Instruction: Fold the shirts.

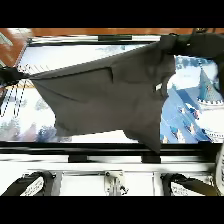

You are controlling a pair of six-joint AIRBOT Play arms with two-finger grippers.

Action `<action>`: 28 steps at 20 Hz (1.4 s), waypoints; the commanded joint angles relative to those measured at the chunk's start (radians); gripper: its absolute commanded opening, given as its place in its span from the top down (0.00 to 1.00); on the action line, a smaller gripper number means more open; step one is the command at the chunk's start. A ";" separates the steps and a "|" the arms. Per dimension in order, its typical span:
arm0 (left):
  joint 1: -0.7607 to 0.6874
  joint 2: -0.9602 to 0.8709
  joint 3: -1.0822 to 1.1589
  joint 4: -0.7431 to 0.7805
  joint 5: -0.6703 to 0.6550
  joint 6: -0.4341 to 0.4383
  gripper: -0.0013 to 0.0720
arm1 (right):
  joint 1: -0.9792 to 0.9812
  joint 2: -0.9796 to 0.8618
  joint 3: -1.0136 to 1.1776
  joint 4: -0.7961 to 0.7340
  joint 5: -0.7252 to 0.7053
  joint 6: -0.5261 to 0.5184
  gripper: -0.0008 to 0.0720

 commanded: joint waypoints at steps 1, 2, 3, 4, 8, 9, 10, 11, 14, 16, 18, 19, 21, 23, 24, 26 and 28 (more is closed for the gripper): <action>-0.013 -0.148 -0.032 -0.098 0.189 -0.015 0.94 | -0.001 -0.133 -0.002 -0.004 0.207 0.053 0.87; -0.025 -0.191 -0.032 -0.114 0.219 -0.015 0.94 | -0.001 -0.159 -0.002 -0.007 0.204 0.053 0.87; -0.041 -0.237 -0.032 -0.128 0.240 -0.015 0.94 | -0.001 -0.187 -0.002 -0.008 0.194 0.053 0.87; -0.059 -0.281 -0.032 -0.131 0.245 -0.015 0.94 | -0.001 -0.212 -0.002 -0.007 0.179 0.055 0.87; -0.125 -0.416 -0.032 -0.131 0.216 -0.016 0.93 | -0.001 -0.308 -0.002 -0.002 0.082 0.125 0.86; -0.135 -0.433 -0.031 -0.131 0.197 -0.016 0.92 | -0.001 -0.321 -0.002 0.024 0.073 0.132 0.73; -0.138 -0.441 -0.029 -0.131 0.161 -0.016 0.70 | -0.001 -0.324 -0.002 0.055 0.073 0.130 0.42; -0.131 -0.439 -0.020 -0.130 0.113 -0.016 0.34 | -0.007 -0.314 -0.001 0.063 0.072 0.122 0.25; -0.029 -0.436 0.092 -0.112 -0.205 -0.015 0.06 | -0.064 -0.232 -0.001 0.042 -0.011 0.065 0.25; 0.068 -0.425 0.143 -0.108 -0.419 0.039 0.16 | -0.142 -0.175 -0.001 -0.005 -0.173 0.020 0.25; 0.150 -0.388 0.099 -0.108 -0.550 0.094 0.26 | -0.234 -0.154 -0.001 -0.010 -0.390 -0.017 0.25; 0.181 -0.360 0.040 -0.113 -0.571 0.113 0.26 | -0.271 -0.155 -0.006 -0.003 -0.481 -0.031 0.25; 0.228 -0.291 -0.148 -0.143 -0.551 0.153 0.24 | -0.327 -0.154 -0.040 0.031 -0.586 -0.045 0.25; 0.261 -0.243 -0.356 -0.202 -0.466 0.195 0.24 | -0.356 -0.154 -0.084 0.097 -0.608 -0.046 0.25; 0.267 -0.237 -0.430 -0.244 -0.422 0.221 0.24 | -0.356 -0.155 -0.102 0.126 -0.600 -0.046 0.25; 0.268 -0.241 -0.535 -0.328 -0.323 0.266 0.22 | -0.344 -0.154 -0.121 0.153 -0.570 -0.049 0.25; 0.268 -0.241 -0.584 -0.396 -0.227 0.281 0.22 | -0.321 -0.156 -0.122 0.151 -0.542 -0.057 0.25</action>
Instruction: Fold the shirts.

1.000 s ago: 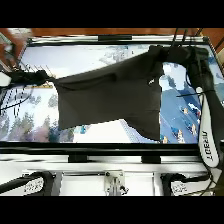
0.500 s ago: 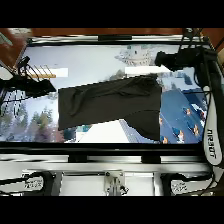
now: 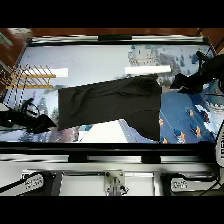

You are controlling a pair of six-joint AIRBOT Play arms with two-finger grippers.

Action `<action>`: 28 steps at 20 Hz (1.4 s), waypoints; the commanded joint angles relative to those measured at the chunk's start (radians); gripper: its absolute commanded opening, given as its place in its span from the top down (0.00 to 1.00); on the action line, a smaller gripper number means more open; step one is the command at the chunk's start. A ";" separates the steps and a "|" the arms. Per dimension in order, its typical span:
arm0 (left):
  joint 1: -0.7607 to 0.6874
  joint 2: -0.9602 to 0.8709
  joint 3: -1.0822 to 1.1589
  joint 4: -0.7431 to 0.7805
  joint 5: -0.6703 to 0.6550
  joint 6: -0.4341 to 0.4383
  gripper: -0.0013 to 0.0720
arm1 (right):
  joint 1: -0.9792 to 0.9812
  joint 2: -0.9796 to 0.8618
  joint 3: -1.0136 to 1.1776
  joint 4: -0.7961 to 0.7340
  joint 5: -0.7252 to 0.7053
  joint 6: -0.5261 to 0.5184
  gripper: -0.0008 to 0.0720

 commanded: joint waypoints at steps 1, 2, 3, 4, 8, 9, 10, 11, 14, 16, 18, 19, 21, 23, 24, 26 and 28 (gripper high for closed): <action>0.014 0.013 -0.128 -0.132 0.158 0.060 0.22 | 0.013 0.002 -0.019 0.035 0.005 -0.020 0.25; 0.014 0.013 -0.128 -0.134 0.178 0.060 0.22 | 0.019 0.002 -0.019 0.035 0.012 -0.021 0.25; 0.014 0.012 -0.128 -0.134 0.193 0.060 0.22 | 0.019 0.002 -0.019 0.031 0.017 -0.021 0.25; 0.014 0.007 -0.128 -0.134 0.205 0.060 0.22 | 0.020 0.002 -0.019 0.031 0.019 -0.024 0.25; 0.010 -0.034 -0.128 -0.134 0.229 0.060 0.22 | 0.019 0.002 -0.019 0.030 0.021 -0.024 0.25; 0.000 -0.046 -0.128 -0.135 0.239 0.060 0.22 | 0.019 0.002 -0.019 0.030 0.021 -0.024 0.25; -0.015 -0.055 -0.128 -0.135 0.251 0.060 0.22 | 0.019 0.002 -0.019 0.029 0.021 -0.024 0.25; -0.037 -0.064 -0.128 -0.141 0.266 0.060 0.22 | 0.019 0.002 -0.019 0.026 0.021 -0.024 0.25; -0.107 -0.082 -0.128 -0.169 0.333 0.053 0.28 | 0.019 0.002 -0.019 0.026 0.021 -0.024 0.25; -0.135 -0.089 -0.127 -0.176 0.382 -0.003 0.45 | 0.019 0.001 -0.020 0.026 0.019 -0.024 0.25; -0.140 -0.092 -0.127 -0.176 0.396 -0.031 0.63 | 0.019 -0.003 -0.043 0.025 0.012 -0.023 0.24; -0.140 -0.092 -0.127 -0.176 0.391 -0.031 0.74 | 0.019 -0.007 -0.073 0.026 0.010 -0.023 0.24; -0.140 -0.092 -0.127 -0.175 0.373 -0.030 0.90 | 0.019 -0.020 -0.143 0.031 0.011 -0.029 0.24; -0.140 -0.091 -0.127 -0.175 0.351 -0.008 0.94 | 0.014 -0.048 -0.206 0.036 0.016 -0.032 0.24; -0.140 -0.090 -0.127 -0.175 0.340 -0.004 0.94 | 0.010 -0.064 -0.218 0.039 0.017 -0.032 0.24; -0.139 -0.082 -0.127 -0.175 0.333 -0.001 0.94 | 0.002 -0.097 -0.220 0.045 0.029 -0.031 0.24; -0.139 -0.074 -0.124 -0.175 0.333 0.000 0.94 | -0.006 -0.121 -0.220 0.043 0.066 -0.026 0.24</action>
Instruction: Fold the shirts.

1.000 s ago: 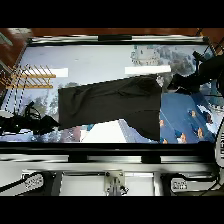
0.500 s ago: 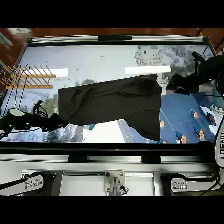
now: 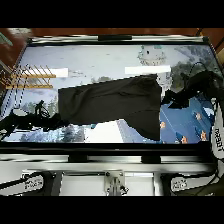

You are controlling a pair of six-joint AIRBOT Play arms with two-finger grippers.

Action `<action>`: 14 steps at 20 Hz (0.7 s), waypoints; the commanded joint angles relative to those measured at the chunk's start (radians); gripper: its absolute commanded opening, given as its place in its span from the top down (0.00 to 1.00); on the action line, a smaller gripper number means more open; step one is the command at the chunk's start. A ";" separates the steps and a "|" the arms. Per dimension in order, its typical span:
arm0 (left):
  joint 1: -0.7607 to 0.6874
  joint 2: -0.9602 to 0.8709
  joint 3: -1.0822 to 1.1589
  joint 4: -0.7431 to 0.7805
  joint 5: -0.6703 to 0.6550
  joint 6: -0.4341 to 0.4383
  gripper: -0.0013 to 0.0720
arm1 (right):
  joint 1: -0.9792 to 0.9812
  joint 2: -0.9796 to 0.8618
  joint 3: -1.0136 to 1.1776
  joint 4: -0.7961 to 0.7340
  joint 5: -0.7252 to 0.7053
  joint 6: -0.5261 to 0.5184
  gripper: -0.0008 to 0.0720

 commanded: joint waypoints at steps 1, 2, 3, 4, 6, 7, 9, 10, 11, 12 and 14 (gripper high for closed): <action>0.000 0.012 0.008 -0.007 -0.014 0.007 0.94 | -0.008 -0.050 -0.017 0.006 0.054 0.004 0.24; 0.000 0.016 0.013 -0.007 -0.016 0.019 0.94 | -0.008 -0.067 -0.017 0.007 0.070 0.009 0.24; 0.000 0.017 0.021 -0.007 -0.028 0.031 0.94 | -0.008 -0.088 -0.017 0.010 0.083 0.012 0.24; 0.000 0.017 0.031 -0.007 -0.042 0.033 0.94 | -0.005 -0.109 -0.017 0.026 0.092 0.012 0.24; 0.000 0.017 0.055 -0.007 -0.067 0.048 0.94 | -0.005 -0.149 -0.017 0.087 0.116 0.000 0.24; 0.000 0.017 0.065 -0.008 -0.072 0.048 0.94 | -0.005 -0.160 -0.017 0.113 0.128 -0.006 0.24; 0.000 0.018 0.085 -0.008 -0.073 0.048 0.94 | -0.002 -0.172 -0.017 0.146 0.140 -0.009 0.24; 0.000 0.017 0.093 -0.008 -0.074 0.048 0.94 | 0.005 -0.175 -0.017 0.142 0.138 -0.011 0.24; 0.000 0.018 0.097 -0.008 -0.074 0.047 0.94 | 0.017 -0.175 -0.017 0.142 0.138 -0.010 0.36; 0.000 0.017 0.102 -0.008 -0.082 0.048 0.94 | 0.029 -0.175 -0.017 0.145 0.138 -0.010 0.41; 0.000 0.018 0.112 -0.008 -0.103 0.053 0.94 | 0.054 -0.173 -0.017 0.145 0.130 -0.019 0.71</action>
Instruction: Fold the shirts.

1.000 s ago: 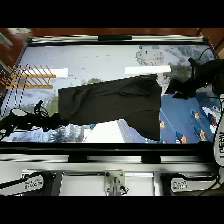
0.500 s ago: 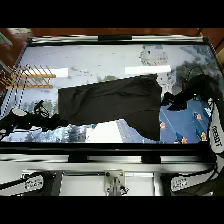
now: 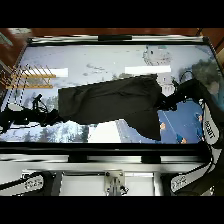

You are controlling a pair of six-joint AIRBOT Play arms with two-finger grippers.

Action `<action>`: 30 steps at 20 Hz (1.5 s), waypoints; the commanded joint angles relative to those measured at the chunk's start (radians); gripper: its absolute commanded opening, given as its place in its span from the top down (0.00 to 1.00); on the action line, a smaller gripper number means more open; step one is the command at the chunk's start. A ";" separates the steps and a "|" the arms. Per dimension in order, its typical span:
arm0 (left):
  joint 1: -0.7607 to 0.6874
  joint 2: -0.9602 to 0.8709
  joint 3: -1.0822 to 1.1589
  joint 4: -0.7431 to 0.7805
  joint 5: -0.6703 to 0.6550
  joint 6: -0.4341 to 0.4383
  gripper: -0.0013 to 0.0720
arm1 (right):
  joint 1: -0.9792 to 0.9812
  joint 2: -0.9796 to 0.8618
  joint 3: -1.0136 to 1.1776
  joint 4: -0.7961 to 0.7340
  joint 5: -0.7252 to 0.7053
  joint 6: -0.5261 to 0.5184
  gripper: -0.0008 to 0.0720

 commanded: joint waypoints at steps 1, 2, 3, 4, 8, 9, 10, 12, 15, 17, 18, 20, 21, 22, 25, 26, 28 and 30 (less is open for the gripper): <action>0.000 0.001 0.031 0.000 -0.041 0.021 0.94 | 0.032 0.002 0.002 0.020 -0.005 -0.013 0.86; 0.000 0.003 0.050 -0.001 -0.057 0.034 0.94 | 0.038 0.017 0.003 0.027 -0.008 -0.031 0.87; 0.000 0.012 0.077 -0.001 -0.072 0.047 0.94 | 0.038 0.046 0.005 0.035 -0.006 -0.068 0.87; 0.000 0.029 0.115 -0.001 -0.087 0.064 0.94 | 0.037 0.087 0.013 0.045 -0.005 -0.108 0.87; 0.018 0.139 0.348 -0.001 -0.141 0.089 0.94 | 0.037 0.302 0.145 0.045 -0.003 -0.219 0.88; 0.029 0.174 0.420 -0.002 -0.147 0.088 0.94 | 0.037 0.362 0.205 0.045 0.004 -0.235 0.88; 0.043 0.212 0.504 -0.001 -0.148 0.088 0.94 | 0.037 0.423 0.269 0.045 0.021 -0.248 0.87; 0.076 0.288 0.681 -0.001 -0.132 0.088 0.94 | 0.037 0.542 0.386 0.044 0.109 -0.262 0.87; 0.155 0.393 0.940 -0.001 -0.035 0.079 0.94 | 0.037 0.719 0.481 0.037 0.387 -0.277 0.87; 0.209 0.459 1.068 0.000 0.045 0.044 0.94 | 0.037 0.813 0.509 0.033 0.499 -0.285 0.87; 0.228 0.488 1.105 0.000 0.065 0.043 0.94 | 0.037 0.855 0.510 0.022 0.506 -0.285 0.87; 0.252 0.546 1.131 0.000 0.092 0.042 0.94 | 0.037 0.920 0.510 0.005 0.474 -0.284 0.87; 0.255 0.571 1.132 0.000 0.097 0.042 0.94 | 0.037 0.943 0.510 -0.006 0.467 -0.282 0.87; 0.255 0.587 1.132 0.000 0.097 0.033 0.94 | 0.037 0.961 0.510 -0.009 0.467 -0.274 0.88; 0.255 0.597 1.131 0.016 0.089 0.005 0.94 | 0.037 0.975 0.510 -0.013 0.438 -0.251 0.88; 0.255 0.595 1.129 0.032 0.078 0.004 0.94 | 0.037 0.967 0.510 -0.026 0.410 -0.238 0.88; 0.255 0.580 1.104 0.052 0.040 0.005 0.94 | 0.037 0.936 0.510 -0.079 0.313 -0.169 0.88; 0.255 0.560 1.046 0.072 -0.031 0.006 0.94 | 0.037 0.876 0.510 -0.130 0.180 -0.099 0.88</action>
